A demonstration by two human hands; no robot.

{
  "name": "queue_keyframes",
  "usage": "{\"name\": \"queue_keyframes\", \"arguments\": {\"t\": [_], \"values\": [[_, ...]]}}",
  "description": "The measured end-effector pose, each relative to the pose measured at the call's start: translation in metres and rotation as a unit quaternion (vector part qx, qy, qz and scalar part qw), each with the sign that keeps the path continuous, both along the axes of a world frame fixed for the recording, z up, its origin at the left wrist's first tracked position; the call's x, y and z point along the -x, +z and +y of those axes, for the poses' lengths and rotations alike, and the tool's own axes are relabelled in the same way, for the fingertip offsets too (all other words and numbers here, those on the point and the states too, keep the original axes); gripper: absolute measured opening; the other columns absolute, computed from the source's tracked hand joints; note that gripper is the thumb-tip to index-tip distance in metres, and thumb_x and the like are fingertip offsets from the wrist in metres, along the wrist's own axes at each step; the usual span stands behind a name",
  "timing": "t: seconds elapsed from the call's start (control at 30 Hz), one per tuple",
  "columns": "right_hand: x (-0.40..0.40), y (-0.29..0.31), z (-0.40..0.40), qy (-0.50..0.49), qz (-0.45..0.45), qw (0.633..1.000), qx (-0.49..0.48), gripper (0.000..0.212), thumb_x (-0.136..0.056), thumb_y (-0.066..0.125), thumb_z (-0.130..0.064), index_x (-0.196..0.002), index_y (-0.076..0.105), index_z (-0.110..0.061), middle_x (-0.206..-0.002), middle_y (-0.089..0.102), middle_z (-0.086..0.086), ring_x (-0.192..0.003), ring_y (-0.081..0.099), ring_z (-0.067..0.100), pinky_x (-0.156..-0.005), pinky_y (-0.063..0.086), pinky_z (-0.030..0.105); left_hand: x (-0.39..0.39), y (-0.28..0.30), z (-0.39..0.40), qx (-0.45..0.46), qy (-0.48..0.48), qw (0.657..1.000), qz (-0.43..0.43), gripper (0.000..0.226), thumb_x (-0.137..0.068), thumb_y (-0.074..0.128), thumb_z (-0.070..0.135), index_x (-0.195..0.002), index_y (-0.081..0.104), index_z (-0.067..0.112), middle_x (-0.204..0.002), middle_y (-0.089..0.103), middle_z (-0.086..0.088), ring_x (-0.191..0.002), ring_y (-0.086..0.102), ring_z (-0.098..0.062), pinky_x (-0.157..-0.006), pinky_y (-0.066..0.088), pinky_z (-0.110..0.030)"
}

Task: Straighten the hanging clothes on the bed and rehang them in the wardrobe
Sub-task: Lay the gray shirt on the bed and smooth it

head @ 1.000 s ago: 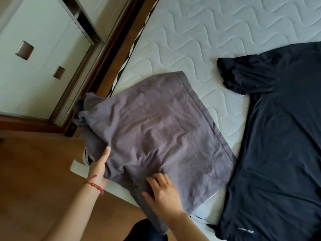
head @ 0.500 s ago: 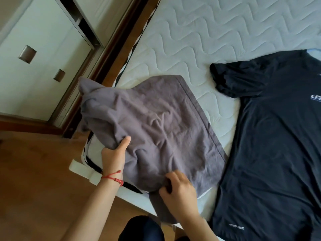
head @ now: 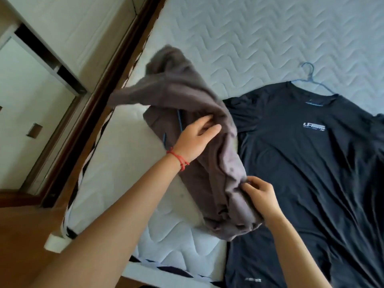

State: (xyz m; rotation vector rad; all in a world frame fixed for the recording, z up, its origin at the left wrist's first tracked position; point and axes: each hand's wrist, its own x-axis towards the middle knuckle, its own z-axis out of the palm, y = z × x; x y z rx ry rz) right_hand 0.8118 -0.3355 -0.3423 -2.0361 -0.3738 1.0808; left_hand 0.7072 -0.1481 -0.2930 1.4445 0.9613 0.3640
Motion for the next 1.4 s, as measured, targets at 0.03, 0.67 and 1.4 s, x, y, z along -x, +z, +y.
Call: {"name": "queue_keyframes", "arguments": {"t": [0.03,0.67,1.4], "values": [[-0.008,-0.008,-0.003,-0.038,0.035,0.998,0.027,0.019,-0.083,0.061,-0.007,-0.069,0.067,-0.018,-0.064,0.068,-0.003,-0.068,0.059,0.012,-0.064,0.049,0.024,-0.010,-0.007,0.001,0.003,-0.027,1.000,0.013,0.040,-0.090,0.056,0.018,-0.128,0.051,0.006,-0.125,0.059,-0.011,-0.115,0.054,-0.013,-0.104,0.038,-0.026],[0.046,-0.072,0.038,0.156,-0.301,0.937,0.087,0.030,-0.094,0.044,-0.019,-0.120,0.055,-0.010,-0.119,0.054,0.008,-0.111,0.047,0.026,-0.085,0.042,0.036,0.022,-0.138,0.023,-0.206,-0.019,0.913,0.351,0.037,-0.086,0.056,0.013,-0.123,0.057,0.009,-0.130,0.053,-0.016,-0.122,0.047,-0.033,-0.098,0.040,-0.043],[0.015,-0.025,0.046,0.235,-0.537,0.805,0.092,0.023,-0.049,0.081,-0.004,-0.051,0.058,-0.008,-0.052,0.058,0.008,-0.048,0.058,0.028,-0.045,0.047,0.027,0.045,-0.072,0.019,-0.619,-0.210,0.696,0.296,0.024,-0.081,0.049,0.018,-0.060,0.058,0.012,-0.053,0.059,-0.002,-0.057,0.061,-0.024,-0.065,0.049,-0.030]]}}
